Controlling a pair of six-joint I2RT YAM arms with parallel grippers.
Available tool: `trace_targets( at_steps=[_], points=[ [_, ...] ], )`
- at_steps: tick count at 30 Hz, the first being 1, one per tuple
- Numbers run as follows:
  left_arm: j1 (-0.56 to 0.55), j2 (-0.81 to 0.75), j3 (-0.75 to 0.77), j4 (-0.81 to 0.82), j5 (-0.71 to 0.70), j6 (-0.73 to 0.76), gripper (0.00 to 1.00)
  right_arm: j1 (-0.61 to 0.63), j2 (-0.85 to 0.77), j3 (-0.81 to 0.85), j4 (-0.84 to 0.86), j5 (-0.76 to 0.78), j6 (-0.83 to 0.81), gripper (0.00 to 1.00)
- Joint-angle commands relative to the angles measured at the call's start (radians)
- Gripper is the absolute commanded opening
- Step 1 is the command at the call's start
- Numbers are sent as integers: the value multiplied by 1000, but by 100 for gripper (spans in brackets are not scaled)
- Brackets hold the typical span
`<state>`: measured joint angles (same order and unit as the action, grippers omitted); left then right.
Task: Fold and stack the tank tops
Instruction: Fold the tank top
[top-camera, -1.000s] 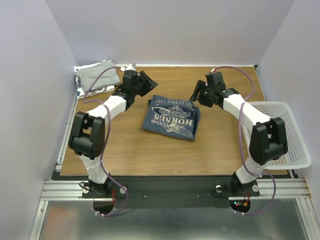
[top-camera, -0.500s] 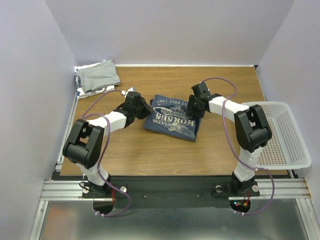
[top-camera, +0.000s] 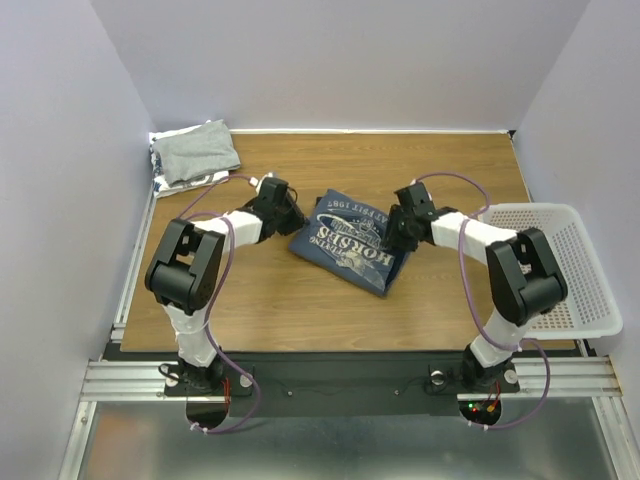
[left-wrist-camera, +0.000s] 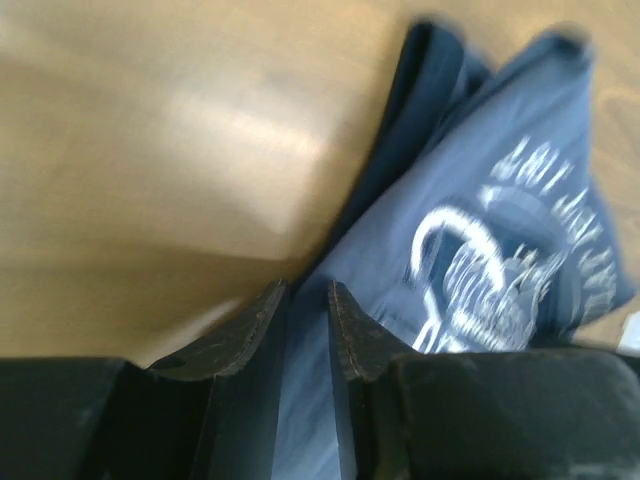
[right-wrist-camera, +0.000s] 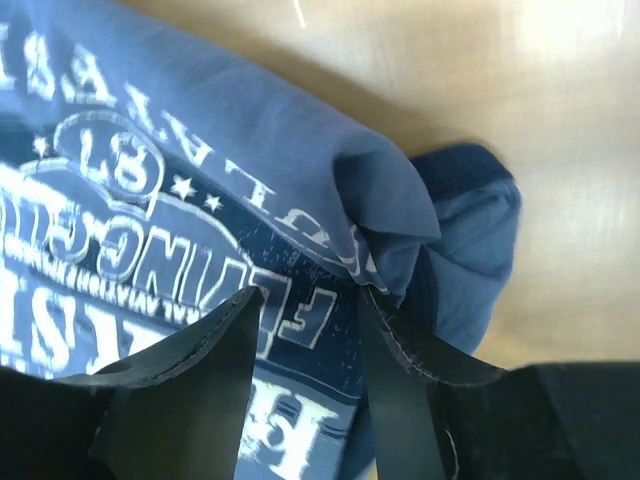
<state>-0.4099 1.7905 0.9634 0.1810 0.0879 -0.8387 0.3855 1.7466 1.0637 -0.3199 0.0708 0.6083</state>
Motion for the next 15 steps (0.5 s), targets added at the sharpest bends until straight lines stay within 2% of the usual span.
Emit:
trace_targets(
  at_steps=[1, 2, 3, 6, 8, 12, 15],
  points=[
    [45, 17, 224, -64, -28, 82, 42, 4, -125, -169, 89, -138, 109, 51],
    [55, 18, 259, -64, -34, 82, 46, 13, -148, -169, 125, -138, 138, 51],
    [65, 6, 314, -96, -51, 93, 53, 42, -176, -251, 160, -163, 196, 51],
    [95, -46, 368, -147, -80, 108, 64, 140, -245, -350, 284, -166, 315, 52],
    [106, -75, 364, -169, -108, 107, 66, 202, -245, -370, 374, -164, 369, 52],
    [112, -187, 232, -176, -100, 81, 67, 396, -194, -331, 466, -117, 458, 52],
    [112, -287, 87, -167, -93, 53, 67, 418, -188, -300, 464, -109, 455, 52]
  ],
)
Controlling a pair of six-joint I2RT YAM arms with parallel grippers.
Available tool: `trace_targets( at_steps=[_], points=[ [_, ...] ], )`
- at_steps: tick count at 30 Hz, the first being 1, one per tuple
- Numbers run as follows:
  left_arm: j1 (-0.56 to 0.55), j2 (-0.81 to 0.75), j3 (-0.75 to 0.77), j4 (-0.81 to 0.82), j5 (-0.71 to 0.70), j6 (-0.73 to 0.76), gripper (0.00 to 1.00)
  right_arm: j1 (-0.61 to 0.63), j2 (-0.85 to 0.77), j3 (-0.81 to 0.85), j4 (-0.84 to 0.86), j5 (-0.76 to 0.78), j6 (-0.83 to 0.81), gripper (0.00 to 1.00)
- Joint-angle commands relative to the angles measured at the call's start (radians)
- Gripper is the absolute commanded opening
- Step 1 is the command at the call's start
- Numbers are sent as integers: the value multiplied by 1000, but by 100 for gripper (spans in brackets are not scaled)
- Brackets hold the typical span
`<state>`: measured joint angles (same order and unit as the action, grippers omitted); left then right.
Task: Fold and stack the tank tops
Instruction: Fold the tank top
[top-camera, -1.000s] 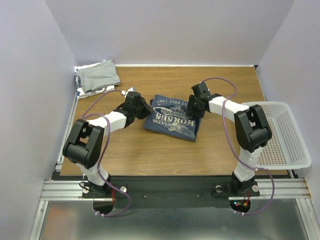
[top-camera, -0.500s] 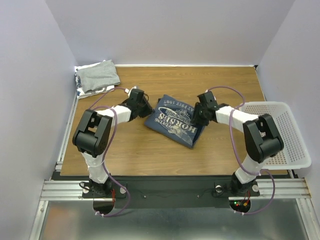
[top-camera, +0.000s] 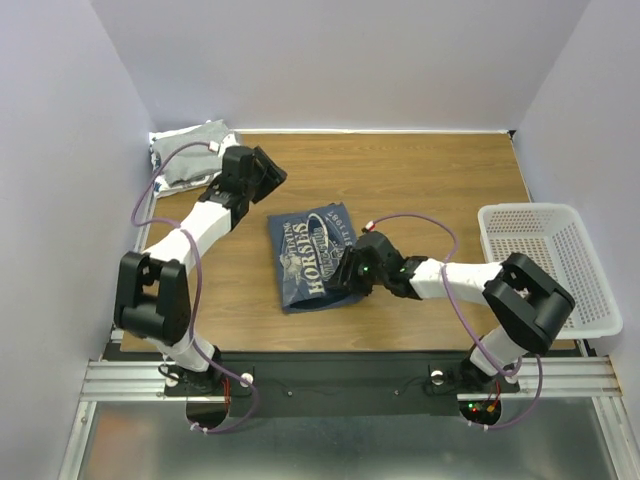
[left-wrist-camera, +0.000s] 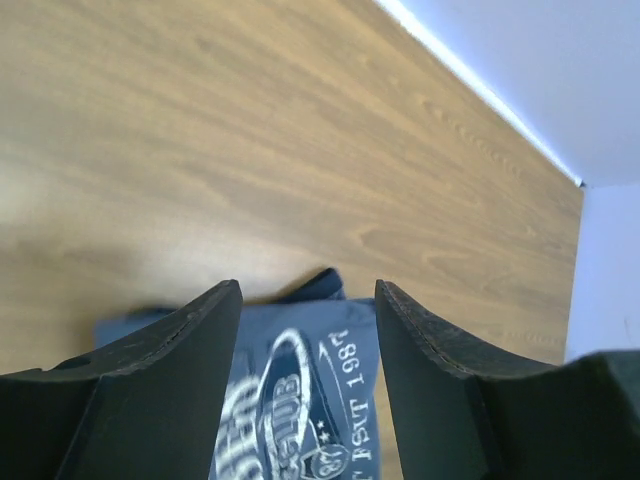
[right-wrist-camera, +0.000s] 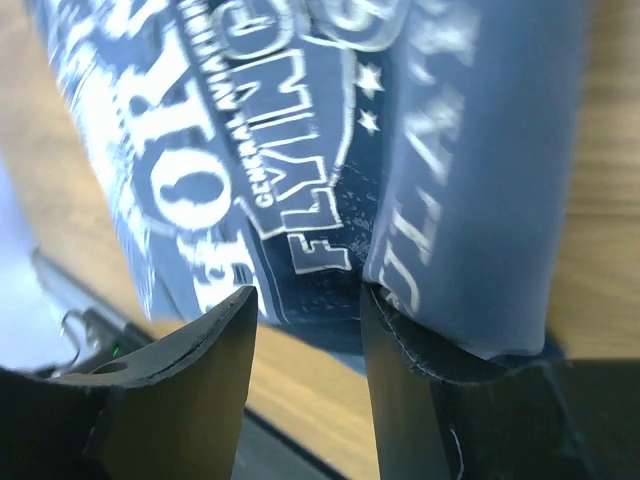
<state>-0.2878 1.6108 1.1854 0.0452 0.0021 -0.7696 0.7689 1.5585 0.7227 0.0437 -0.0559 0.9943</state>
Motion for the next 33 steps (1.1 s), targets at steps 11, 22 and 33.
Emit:
trace_targets(
  at_steps=[11, 22, 33],
  points=[
    [-10, -402, -558, 65, 98, -60, 72, 35, -163, 173, -180, 50, -173, 60],
    [-10, -298, -607, 153, 225, -31, 75, 33, 6, 193, -272, 151, -246, 45],
    [-10, -265, -638, 124, 205, -16, 75, 35, 20, 60, -271, 171, -235, 39]
  ],
)
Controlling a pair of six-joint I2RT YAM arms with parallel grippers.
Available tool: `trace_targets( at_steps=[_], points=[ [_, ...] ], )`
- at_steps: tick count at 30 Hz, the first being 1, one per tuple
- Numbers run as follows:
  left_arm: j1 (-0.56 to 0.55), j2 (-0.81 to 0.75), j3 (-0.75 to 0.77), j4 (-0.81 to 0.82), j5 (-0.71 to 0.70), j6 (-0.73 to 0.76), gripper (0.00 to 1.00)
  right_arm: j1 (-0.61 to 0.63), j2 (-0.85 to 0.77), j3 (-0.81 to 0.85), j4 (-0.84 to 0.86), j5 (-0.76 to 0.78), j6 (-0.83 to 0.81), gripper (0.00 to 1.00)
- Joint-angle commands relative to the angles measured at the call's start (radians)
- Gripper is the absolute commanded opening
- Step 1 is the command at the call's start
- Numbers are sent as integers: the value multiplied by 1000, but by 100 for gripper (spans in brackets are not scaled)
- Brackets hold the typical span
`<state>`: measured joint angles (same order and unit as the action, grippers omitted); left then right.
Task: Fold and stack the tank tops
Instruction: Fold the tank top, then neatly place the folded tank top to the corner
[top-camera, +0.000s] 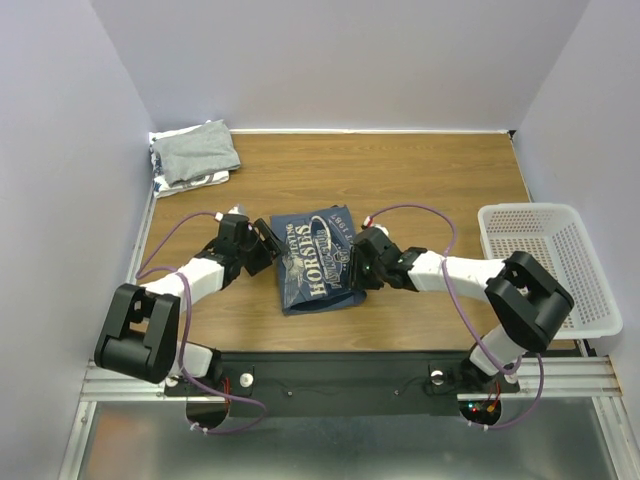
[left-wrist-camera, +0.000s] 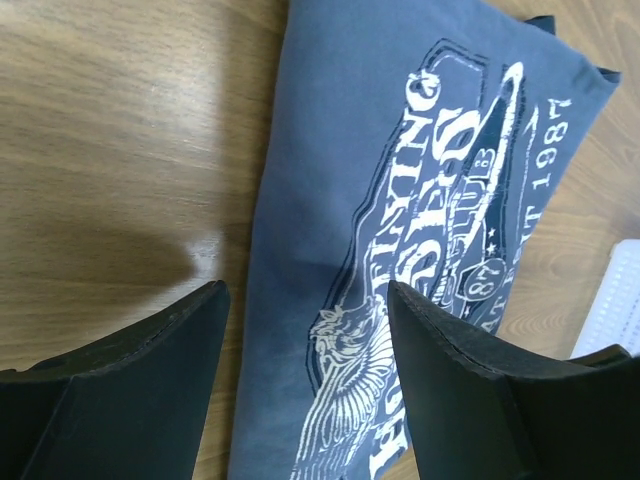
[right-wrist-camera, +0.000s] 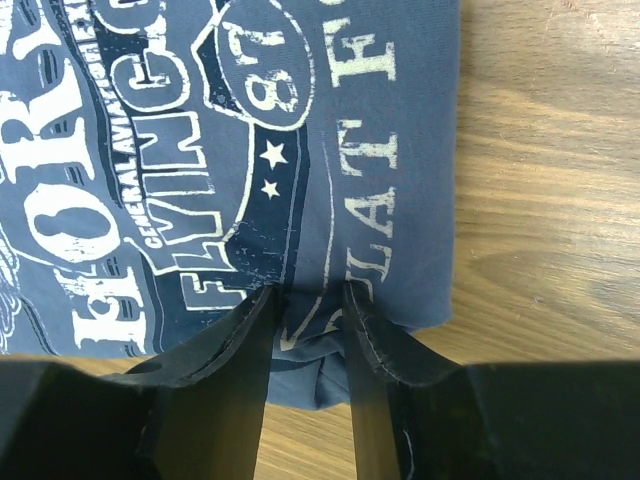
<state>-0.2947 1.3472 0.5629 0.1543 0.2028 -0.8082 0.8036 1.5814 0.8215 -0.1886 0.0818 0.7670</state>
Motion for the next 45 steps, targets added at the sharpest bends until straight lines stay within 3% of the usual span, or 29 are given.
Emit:
trace_targets(
  at_steps=[1, 10, 15, 28, 39, 42, 45],
  points=[
    [-3, 7, -24, 21, 12, 21, 76, -1, -3, -42, -38, 33, -9, 39],
    [-3, 79, -43, 48, 0, 7, 75, -1, -92, 13, -54, 39, -57, 46],
    [-3, 119, -32, 53, 3, 10, 71, 45, -103, 138, -112, 68, -93, 47],
    [-11, 167, -26, 74, -5, 18, 68, 336, 230, 524, -186, 222, -207, 50],
    [-8, 159, -23, 60, -5, 40, 68, 385, 410, 642, -210, 297, -262, 64],
    [-8, 161, -17, 60, 4, 44, 68, 394, 437, 646, -219, 285, -261, 64],
    [-8, 158, -11, 56, 10, 46, 68, 401, 460, 650, -232, 276, -255, 58]
  ],
)
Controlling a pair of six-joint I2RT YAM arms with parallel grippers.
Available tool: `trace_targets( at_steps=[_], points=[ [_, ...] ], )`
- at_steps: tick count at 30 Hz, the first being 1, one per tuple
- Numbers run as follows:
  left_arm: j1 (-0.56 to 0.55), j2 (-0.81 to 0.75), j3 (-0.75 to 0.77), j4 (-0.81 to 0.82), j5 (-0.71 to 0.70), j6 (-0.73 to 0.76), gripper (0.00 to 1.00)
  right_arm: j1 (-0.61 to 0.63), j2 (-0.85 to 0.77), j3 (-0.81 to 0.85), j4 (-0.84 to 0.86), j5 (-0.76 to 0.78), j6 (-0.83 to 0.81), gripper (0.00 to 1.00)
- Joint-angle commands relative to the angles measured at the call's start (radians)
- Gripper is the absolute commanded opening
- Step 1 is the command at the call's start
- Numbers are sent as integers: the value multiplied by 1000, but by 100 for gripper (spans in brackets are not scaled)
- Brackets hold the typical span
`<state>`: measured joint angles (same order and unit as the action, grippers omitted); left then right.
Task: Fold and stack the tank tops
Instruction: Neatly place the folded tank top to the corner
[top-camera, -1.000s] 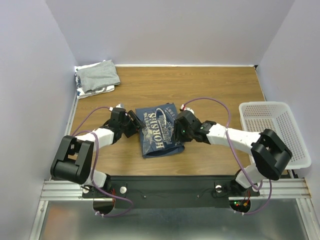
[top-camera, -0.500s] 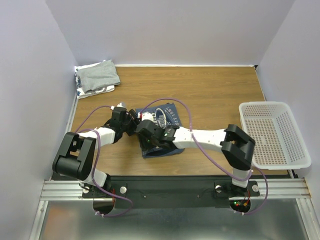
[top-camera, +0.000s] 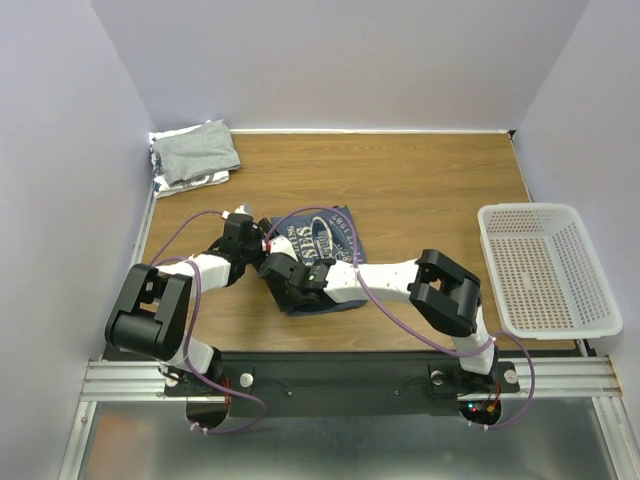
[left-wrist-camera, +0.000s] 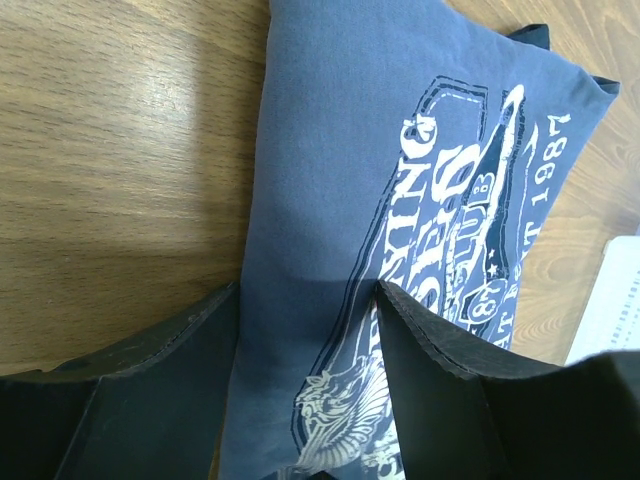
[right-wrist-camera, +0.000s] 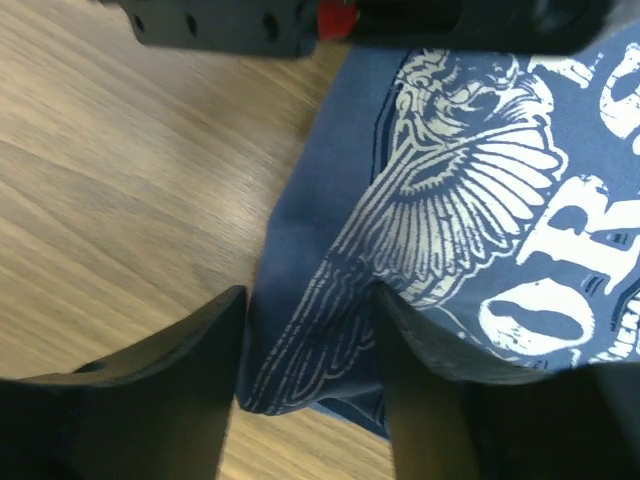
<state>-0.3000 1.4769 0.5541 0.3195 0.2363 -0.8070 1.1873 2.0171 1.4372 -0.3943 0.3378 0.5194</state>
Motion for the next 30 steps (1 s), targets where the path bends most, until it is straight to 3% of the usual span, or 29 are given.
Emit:
trace_targets(
  at_steps=[1, 6, 7, 9, 11, 21, 30],
  points=[
    [-2, 26, 0, -109, -20, 46, 68, 18, 29, 32, -31, 18, -6, 56],
    [-2, 25, 7, -120, -12, 54, 68, 18, 43, 12, -35, 15, 7, 39],
    [-1, 26, 12, -123, -8, 55, 69, 18, 42, 8, -35, 18, 17, 28],
    [-1, 23, 18, -131, -8, 60, 69, 18, 34, -1, -34, 20, 22, 22],
    [2, 13, 21, -148, -17, 66, 70, 14, 20, -8, -34, 27, 34, 10],
    [21, -98, 75, -379, -167, 29, 81, -44, -125, -130, 78, -32, 108, 4],
    [-10, -75, 7, -283, 9, 2, 82, -113, -254, -239, 179, -152, 163, 4]
  ],
)
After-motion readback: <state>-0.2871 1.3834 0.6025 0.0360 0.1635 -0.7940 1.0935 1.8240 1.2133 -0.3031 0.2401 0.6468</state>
